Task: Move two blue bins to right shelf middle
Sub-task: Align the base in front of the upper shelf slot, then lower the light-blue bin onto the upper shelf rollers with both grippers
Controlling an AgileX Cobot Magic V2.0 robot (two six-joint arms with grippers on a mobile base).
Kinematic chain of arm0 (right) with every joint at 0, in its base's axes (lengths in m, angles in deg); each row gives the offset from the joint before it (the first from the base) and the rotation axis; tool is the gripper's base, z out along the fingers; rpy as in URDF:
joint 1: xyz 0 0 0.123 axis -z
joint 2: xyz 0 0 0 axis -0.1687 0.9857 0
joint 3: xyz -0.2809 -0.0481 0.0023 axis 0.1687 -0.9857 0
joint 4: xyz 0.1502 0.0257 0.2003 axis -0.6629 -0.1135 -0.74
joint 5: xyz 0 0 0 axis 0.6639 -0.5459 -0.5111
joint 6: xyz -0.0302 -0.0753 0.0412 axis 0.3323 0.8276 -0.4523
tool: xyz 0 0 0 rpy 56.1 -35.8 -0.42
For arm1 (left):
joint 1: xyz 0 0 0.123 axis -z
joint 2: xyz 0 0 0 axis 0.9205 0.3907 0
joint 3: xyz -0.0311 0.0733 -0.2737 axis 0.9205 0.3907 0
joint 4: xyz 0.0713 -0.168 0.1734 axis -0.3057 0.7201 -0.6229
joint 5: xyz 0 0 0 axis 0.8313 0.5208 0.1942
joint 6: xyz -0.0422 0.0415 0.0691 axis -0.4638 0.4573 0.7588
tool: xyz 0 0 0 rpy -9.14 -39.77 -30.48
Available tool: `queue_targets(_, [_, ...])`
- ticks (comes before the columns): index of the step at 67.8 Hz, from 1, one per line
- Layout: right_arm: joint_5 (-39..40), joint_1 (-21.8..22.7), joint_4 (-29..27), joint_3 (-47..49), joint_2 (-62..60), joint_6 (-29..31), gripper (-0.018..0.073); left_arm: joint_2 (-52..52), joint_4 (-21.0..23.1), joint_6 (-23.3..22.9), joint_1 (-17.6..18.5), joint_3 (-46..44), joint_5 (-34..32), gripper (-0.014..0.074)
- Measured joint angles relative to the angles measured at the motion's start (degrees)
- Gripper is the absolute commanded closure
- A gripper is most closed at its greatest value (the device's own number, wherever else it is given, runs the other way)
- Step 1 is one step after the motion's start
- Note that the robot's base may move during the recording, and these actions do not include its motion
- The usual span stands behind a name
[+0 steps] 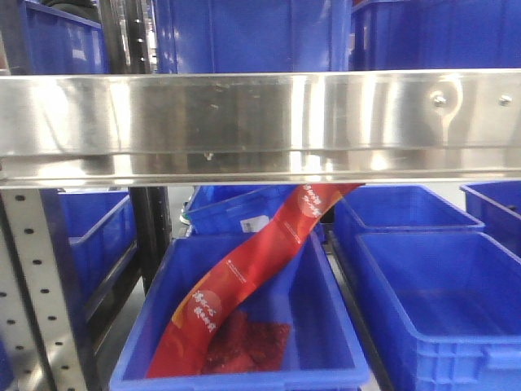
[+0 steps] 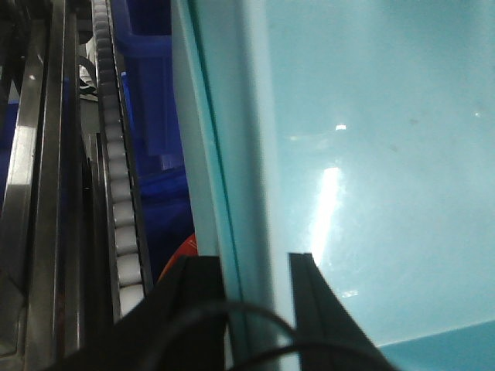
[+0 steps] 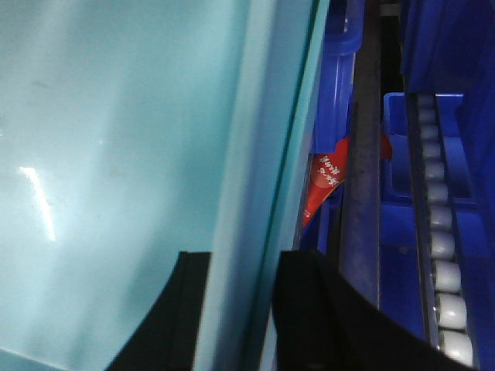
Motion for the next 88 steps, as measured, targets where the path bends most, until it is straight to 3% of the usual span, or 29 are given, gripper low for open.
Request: queue_targets(88, [0.00,0.00,0.00,0.00,0.00,0.00,0.0712,0.00,0.00,0.00,0.00,0.00,0.00,0.0707])
